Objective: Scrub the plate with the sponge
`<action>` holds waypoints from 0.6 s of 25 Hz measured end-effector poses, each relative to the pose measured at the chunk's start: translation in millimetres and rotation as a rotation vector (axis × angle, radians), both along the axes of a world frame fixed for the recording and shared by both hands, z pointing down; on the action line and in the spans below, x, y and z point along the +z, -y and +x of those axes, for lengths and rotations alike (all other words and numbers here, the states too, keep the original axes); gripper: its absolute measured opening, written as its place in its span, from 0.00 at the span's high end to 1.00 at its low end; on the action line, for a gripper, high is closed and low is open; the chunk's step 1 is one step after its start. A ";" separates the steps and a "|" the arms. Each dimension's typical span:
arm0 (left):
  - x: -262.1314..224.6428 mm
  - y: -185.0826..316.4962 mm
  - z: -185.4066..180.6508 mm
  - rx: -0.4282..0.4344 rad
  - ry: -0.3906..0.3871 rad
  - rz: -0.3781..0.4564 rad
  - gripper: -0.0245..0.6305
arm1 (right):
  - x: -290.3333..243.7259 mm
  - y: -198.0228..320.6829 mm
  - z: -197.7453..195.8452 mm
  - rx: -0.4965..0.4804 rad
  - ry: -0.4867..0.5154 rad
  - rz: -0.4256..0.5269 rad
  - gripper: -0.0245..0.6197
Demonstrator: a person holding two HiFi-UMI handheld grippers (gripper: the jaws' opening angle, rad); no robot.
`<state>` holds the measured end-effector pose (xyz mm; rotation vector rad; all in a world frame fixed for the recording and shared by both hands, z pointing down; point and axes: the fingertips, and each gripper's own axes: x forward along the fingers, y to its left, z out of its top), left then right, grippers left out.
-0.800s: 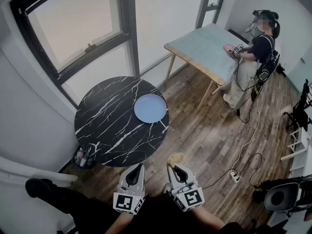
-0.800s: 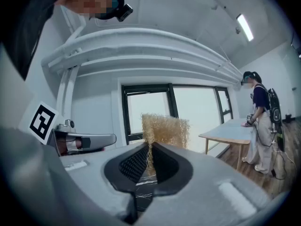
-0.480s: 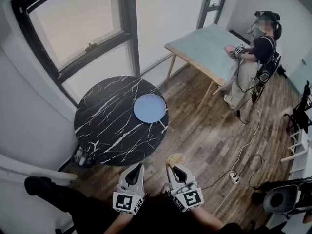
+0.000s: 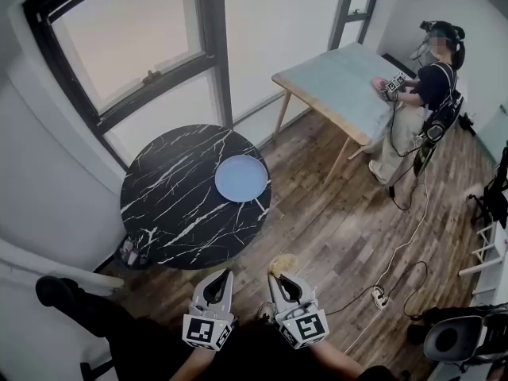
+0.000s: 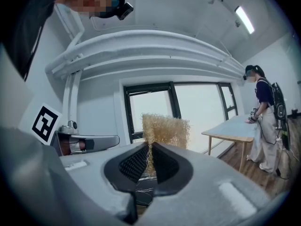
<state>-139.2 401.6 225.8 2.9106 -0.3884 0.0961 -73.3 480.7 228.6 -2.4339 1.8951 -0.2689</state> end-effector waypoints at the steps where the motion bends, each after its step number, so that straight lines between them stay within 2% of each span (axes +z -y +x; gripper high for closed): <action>1: -0.5 -3.2 2.5 -0.008 0.002 0.000 0.96 | 1.3 -2.8 1.9 -0.012 -0.005 -0.003 0.93; 9: 17.6 -14.3 20.7 -0.054 0.034 -0.014 0.96 | 26.3 -10.6 25.4 -0.064 -0.006 -0.054 0.93; 15: 36.5 16.2 46.8 -0.064 0.036 -0.046 0.96 | 43.1 10.3 52.8 -0.050 0.002 -0.077 0.93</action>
